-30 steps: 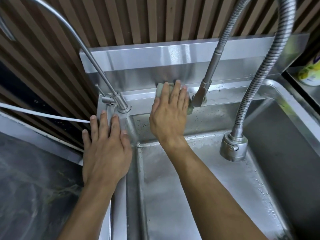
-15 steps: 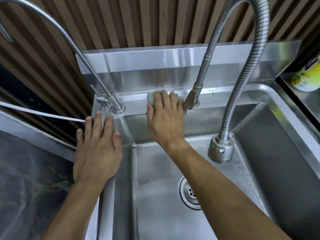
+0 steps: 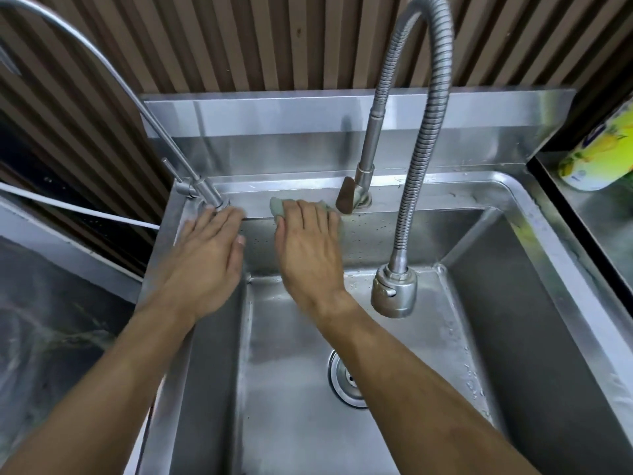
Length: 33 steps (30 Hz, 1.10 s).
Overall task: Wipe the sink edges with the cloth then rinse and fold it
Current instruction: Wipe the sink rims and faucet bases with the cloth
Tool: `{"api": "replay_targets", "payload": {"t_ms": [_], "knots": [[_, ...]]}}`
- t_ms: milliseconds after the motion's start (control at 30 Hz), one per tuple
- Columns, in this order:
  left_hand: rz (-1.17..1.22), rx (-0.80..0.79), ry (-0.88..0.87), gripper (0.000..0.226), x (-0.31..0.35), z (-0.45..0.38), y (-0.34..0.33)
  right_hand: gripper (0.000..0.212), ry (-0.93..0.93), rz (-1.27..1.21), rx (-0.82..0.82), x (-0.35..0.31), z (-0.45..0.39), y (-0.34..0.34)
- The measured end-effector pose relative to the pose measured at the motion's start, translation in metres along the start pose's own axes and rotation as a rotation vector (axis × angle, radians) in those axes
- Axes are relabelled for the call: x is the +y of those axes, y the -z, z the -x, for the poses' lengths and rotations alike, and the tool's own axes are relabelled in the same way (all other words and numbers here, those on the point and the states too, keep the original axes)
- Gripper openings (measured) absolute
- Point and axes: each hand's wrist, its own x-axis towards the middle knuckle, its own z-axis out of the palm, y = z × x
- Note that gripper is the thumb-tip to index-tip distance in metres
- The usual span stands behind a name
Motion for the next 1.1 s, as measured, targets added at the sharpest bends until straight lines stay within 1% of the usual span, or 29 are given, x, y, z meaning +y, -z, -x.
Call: {"api": "replay_targets", "payload": {"t_ms": [67,133,200,267,300,367,433,500,567,667,767,800,900,933,1000,1067,1100], "knots": [[0.010,0.008,-0.049,0.050,0.014,-0.010,0.001,0.044,0.003,-0.074,-0.024,-0.006,0.016,0.017],[0.041,0.009,-0.061,0.056,0.027,-0.018,0.003,0.043,0.037,-0.159,0.000,-0.012,0.035,0.044],[0.008,-0.068,-0.060,0.067,0.040,-0.026,0.002,0.041,0.096,-0.270,0.099,-0.010,0.060,0.076],[-0.122,-0.142,-0.079,0.073,0.054,-0.031,-0.001,0.038,0.170,-0.352,0.222,0.007,0.086,0.109],[-0.123,-0.136,-0.089,0.069,0.060,-0.033,-0.003,0.038,0.205,-0.353,0.272,0.021,0.097,0.124],[-0.020,-0.053,-0.079,0.062,0.073,-0.035,-0.005,0.037,0.231,-0.294,0.362,0.056,0.108,0.148],[0.002,0.015,-0.081,0.061,0.086,-0.038,-0.006,0.036,0.174,-0.227,0.396,0.088,0.103,0.157],[-0.024,0.058,-0.087,0.062,0.097,-0.045,-0.009,0.036,0.089,-0.178,0.369,0.111,0.085,0.151],[-0.033,0.098,-0.087,0.062,0.105,-0.054,-0.013,0.036,0.048,-0.124,0.316,0.125,0.059,0.135],[-0.047,0.150,-0.127,0.061,0.107,-0.064,-0.022,0.037,0.063,-0.046,0.299,0.138,0.018,0.109],[-0.059,0.139,-0.192,0.059,0.096,-0.069,-0.031,0.040,0.063,0.018,0.265,0.141,-0.018,0.091],[-0.061,0.135,-0.198,0.059,0.091,-0.070,-0.034,0.043,0.059,0.034,0.213,0.141,-0.027,0.084],[-0.096,0.151,-0.183,0.058,0.076,-0.074,-0.040,0.061,0.084,0.111,-0.015,0.140,-0.034,0.059],[-0.114,0.157,-0.180,0.058,0.074,-0.074,-0.040,0.065,0.098,0.142,-0.050,0.142,-0.030,0.053],[-0.148,0.162,-0.182,0.059,0.071,-0.080,-0.041,0.069,0.091,0.161,-0.027,0.149,-0.023,0.047],[-0.179,0.158,-0.198,0.060,0.070,-0.087,-0.042,0.066,0.090,0.137,0.029,0.153,-0.021,0.047],[-0.193,0.146,-0.216,0.061,0.070,-0.090,-0.042,0.066,0.108,0.144,0.016,0.153,-0.023,0.047]]}}
